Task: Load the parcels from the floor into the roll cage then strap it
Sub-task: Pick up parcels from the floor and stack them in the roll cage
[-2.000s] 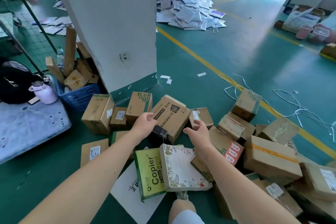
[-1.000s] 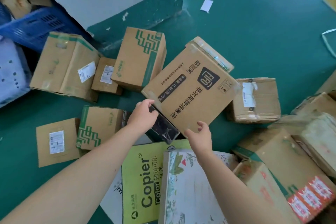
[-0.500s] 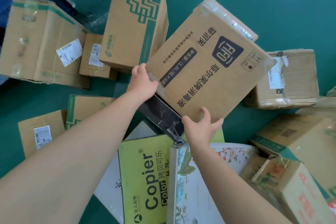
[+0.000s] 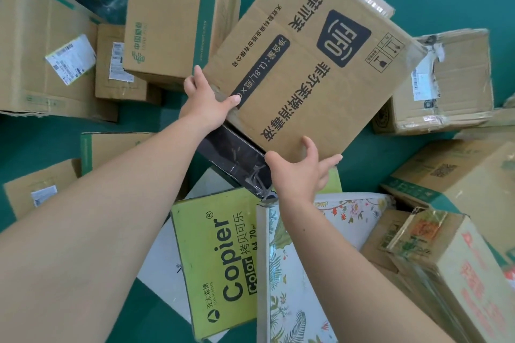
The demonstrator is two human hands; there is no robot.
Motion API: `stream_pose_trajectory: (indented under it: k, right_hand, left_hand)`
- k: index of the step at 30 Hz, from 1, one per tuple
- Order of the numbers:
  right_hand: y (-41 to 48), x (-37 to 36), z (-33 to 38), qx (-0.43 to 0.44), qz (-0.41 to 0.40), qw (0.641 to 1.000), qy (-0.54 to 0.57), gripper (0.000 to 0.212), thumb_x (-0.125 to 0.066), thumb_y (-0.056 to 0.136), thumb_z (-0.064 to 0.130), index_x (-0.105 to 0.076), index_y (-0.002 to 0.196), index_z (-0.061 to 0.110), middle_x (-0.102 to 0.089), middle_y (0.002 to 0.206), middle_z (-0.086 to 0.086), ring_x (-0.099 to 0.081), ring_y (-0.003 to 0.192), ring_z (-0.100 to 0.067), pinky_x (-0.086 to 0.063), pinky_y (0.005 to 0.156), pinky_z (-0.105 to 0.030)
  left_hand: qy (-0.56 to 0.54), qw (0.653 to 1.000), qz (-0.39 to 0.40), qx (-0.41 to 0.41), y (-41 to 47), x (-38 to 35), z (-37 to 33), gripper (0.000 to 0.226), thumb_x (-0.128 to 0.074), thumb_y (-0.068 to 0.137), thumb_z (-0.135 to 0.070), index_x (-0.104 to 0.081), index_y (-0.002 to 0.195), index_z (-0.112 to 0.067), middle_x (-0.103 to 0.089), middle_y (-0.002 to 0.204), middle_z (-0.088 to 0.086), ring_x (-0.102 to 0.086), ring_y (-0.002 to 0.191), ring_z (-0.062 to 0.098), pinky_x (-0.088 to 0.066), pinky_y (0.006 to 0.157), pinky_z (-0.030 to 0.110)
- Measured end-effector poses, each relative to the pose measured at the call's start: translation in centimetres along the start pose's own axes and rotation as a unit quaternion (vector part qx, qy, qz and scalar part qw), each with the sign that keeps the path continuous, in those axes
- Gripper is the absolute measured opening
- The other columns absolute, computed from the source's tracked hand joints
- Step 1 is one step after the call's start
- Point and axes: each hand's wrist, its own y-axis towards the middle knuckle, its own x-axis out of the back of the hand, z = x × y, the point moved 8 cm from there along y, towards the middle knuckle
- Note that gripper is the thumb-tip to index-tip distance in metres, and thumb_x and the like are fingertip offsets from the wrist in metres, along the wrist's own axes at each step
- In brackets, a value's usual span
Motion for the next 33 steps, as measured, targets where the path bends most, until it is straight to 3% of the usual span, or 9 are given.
stream_pose_trajectory:
  k: [5,9,13,19,24,29,33]
  right_hand:
    - [0.4,0.7,-0.6,-0.032,0.013,0.999,0.029,0.077,-0.071,0.078,0.02,-0.041,0.145,0.042,0.013,0.166,-0.002,0.001,0.153,-0.023,-0.035,0.101,-0.036]
    - [0.6,2.8,-0.5,-0.021,0.011,0.999,0.028,0.074,-0.071,0.076,0.022,-0.042,0.143,0.037,-0.023,0.156,-0.005,-0.022,0.144,-0.027,-0.034,0.084,-0.032]
    - [0.9,6.2,-0.1,-0.015,-0.018,0.998,0.058,0.071,-0.071,0.075,0.025,-0.047,0.142,0.033,-0.038,0.148,-0.003,-0.03,0.137,-0.026,-0.04,0.094,-0.037]
    - [-1.6,11.3,2.7,0.006,-0.032,0.992,0.124,0.066,-0.071,0.075,0.023,-0.055,0.137,0.037,-0.034,0.148,0.003,-0.031,0.132,-0.024,-0.037,0.086,-0.033]
    - [-5.8,13.8,5.4,0.02,-0.02,0.99,0.136,0.067,-0.075,0.077,0.026,-0.052,0.139,0.038,-0.018,0.155,0.006,-0.033,0.131,-0.024,-0.035,0.066,-0.023]
    - [-11.0,16.7,6.8,0.064,-0.032,0.994,0.085,0.065,-0.074,0.079,0.027,-0.052,0.139,0.037,-0.018,0.153,0.003,-0.026,0.132,-0.026,-0.036,0.083,-0.033]
    - [-15.8,18.0,6.2,0.08,-0.026,0.996,0.036,0.065,-0.072,0.08,0.024,-0.051,0.14,0.034,-0.018,0.153,0.002,-0.024,0.133,-0.027,-0.036,0.085,-0.036]
  left_hand:
    - [-0.033,0.998,-0.034,0.032,-0.6,1.2,-0.3,0.102,-0.074,0.08,-0.049,-0.014,0.154,-0.015,-0.022,0.157,0.006,-0.042,0.134,0.03,-0.041,0.104,0.044]
    - [-0.038,0.998,-0.038,0.031,-1.9,2.1,-1.5,0.091,-0.077,0.078,-0.047,-0.028,0.147,-0.014,-0.033,0.149,0.007,-0.047,0.127,0.029,-0.044,0.098,0.041]
    - [-0.053,0.997,-0.053,0.013,-4.0,3.6,-3.2,0.089,-0.08,0.074,-0.047,-0.034,0.144,-0.018,-0.037,0.144,0.005,-0.049,0.124,0.026,-0.044,0.094,0.038]
    - [-0.121,0.989,-0.081,-0.027,-8.9,7.2,-6.4,0.08,-0.085,0.07,-0.041,-0.037,0.13,-0.021,-0.033,0.137,0.003,-0.046,0.108,0.017,-0.038,0.084,0.027]
    - [-0.229,0.968,-0.097,0.028,-14.5,9.0,-6.0,0.085,-0.085,0.071,-0.035,-0.031,0.135,-0.022,-0.027,0.142,0.004,-0.041,0.109,0.015,-0.037,0.086,0.025]
    - [-0.327,0.935,-0.116,0.068,-21.5,11.5,-4.2,0.085,-0.084,0.074,-0.026,-0.028,0.137,-0.021,-0.031,0.143,0.006,-0.043,0.107,0.015,-0.041,0.081,0.026]
    - [-0.336,0.929,-0.119,0.094,-27.6,13.2,-1.5,0.082,-0.083,0.075,-0.026,-0.028,0.136,-0.017,-0.036,0.139,0.008,-0.045,0.108,0.016,-0.04,0.083,0.025]
